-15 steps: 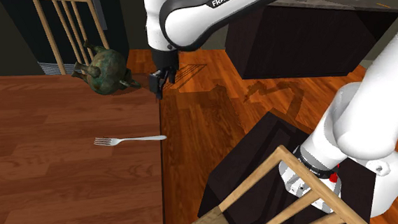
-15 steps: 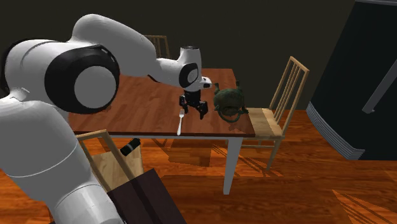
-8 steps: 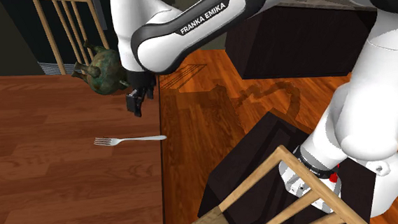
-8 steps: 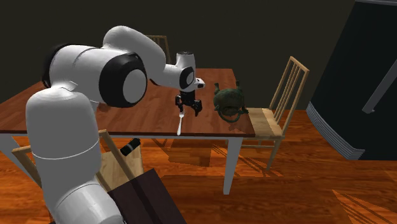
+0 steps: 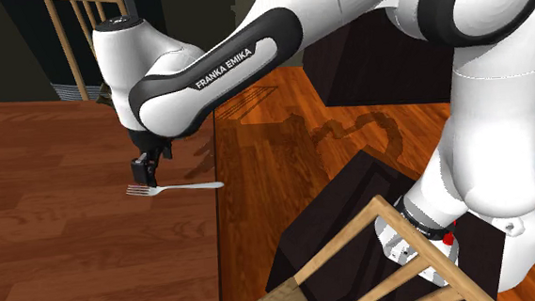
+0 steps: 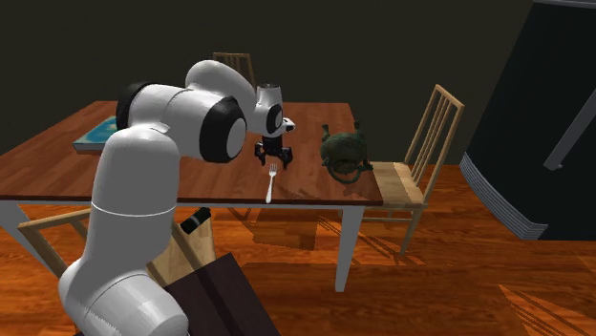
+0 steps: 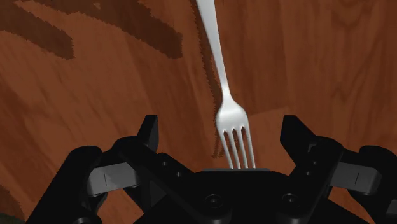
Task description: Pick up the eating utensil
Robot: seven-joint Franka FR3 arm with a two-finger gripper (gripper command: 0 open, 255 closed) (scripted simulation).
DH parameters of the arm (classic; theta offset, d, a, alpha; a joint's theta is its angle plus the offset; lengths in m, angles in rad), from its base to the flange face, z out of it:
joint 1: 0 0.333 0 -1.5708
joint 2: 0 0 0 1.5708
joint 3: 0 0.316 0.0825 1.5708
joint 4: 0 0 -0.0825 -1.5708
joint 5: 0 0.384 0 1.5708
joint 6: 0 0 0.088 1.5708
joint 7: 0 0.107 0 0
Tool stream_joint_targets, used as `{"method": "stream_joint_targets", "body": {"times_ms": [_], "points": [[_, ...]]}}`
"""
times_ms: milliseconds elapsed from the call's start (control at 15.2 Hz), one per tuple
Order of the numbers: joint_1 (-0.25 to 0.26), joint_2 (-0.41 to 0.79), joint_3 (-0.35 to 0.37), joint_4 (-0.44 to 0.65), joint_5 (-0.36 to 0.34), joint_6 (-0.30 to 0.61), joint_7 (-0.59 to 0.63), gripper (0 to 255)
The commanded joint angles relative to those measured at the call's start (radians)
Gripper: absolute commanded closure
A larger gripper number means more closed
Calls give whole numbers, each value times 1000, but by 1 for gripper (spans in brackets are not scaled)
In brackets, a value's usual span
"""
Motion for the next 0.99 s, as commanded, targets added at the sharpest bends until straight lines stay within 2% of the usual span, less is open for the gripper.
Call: {"method": "stream_joint_targets", "body": {"times_ms": [0,594,660,924], "points": [[28,58,4,57,-17,-1,2,0],[37,115,-10,40,-37,72,13,0],[37,115,-10,39,-37,73,12,255],[35,115,-11,38,-37,75,10,255]]}}
